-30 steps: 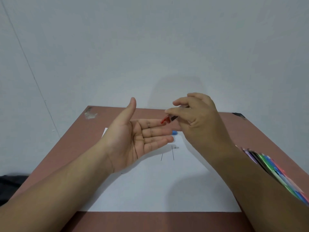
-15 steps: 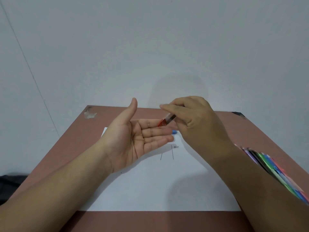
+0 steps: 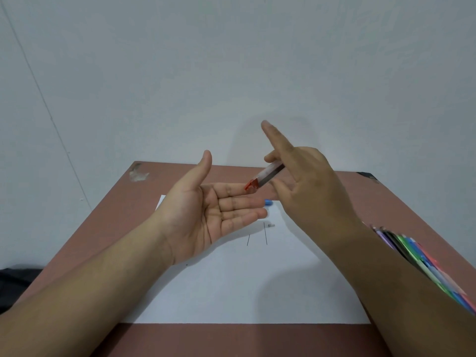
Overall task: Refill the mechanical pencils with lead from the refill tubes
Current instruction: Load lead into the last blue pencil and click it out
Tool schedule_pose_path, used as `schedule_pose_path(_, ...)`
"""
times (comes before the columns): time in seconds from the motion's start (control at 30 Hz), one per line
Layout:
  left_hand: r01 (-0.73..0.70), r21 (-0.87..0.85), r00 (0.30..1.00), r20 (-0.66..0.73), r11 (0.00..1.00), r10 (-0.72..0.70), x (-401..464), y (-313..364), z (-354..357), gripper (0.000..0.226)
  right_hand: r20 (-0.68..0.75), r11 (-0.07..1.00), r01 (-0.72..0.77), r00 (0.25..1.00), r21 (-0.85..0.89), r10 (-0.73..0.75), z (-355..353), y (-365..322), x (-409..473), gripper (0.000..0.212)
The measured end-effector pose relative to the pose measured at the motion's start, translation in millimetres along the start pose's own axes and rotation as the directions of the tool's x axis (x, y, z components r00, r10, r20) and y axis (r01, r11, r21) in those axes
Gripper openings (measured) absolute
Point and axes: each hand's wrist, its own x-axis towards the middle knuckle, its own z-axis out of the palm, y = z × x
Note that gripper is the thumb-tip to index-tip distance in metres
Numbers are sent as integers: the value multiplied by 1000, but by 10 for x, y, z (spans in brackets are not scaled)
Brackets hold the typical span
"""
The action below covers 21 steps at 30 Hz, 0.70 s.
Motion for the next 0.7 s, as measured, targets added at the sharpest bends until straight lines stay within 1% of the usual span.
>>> schedule_pose_path(0.07,2,-9,1000,-6,1000,-2,2,0,-1,94,-35,1000,2,999,-12,-3,5,-13,3,93)
schedule_pose_path(0.1,4,-12,1000,-6,1000,-4,3,-1,-1,94,-68,999,39,997,-12,-39,19,3,4,86)
schedule_pose_path(0.17,7,-22,1000,-7,1000,-7,3,-2,-2,94,-126,990,134,982,-37,-138,64,86,4,56)
schedule_pose_path(0.2,7,-27,1000,-6,1000,-8,2,-2,-3,94,-132,987,152,979,-53,-158,75,110,6,47)
schedule_pose_path(0.23,8,-33,1000,-4,999,-8,2,-2,-7,94,-117,986,154,980,-61,-160,84,131,8,45)
schedule_pose_path(0.33,11,-52,1000,10,999,-10,4,-3,-19,94,-64,985,156,985,-68,-160,73,139,23,56)
schedule_pose_path(0.43,11,-70,1000,18,997,-10,11,-1,-29,92,-81,982,171,981,-84,-177,92,161,18,46)
schedule_pose_path(0.53,-1,-58,1000,23,998,2,12,-2,-37,87,-121,990,126,984,-66,-134,112,149,-5,41)
schedule_pose_path(0.6,-52,3,999,-6,999,52,31,-22,-48,78,-111,994,95,989,-62,-101,119,144,-17,41)
schedule_pose_path(0.67,-162,140,983,-68,977,173,73,-55,-74,62,-102,997,55,993,-51,-60,119,151,-16,40)
schedule_pose_path(0.7,-220,223,965,-94,950,245,89,-71,-82,54,-96,998,33,995,-52,-38,119,147,-17,40)
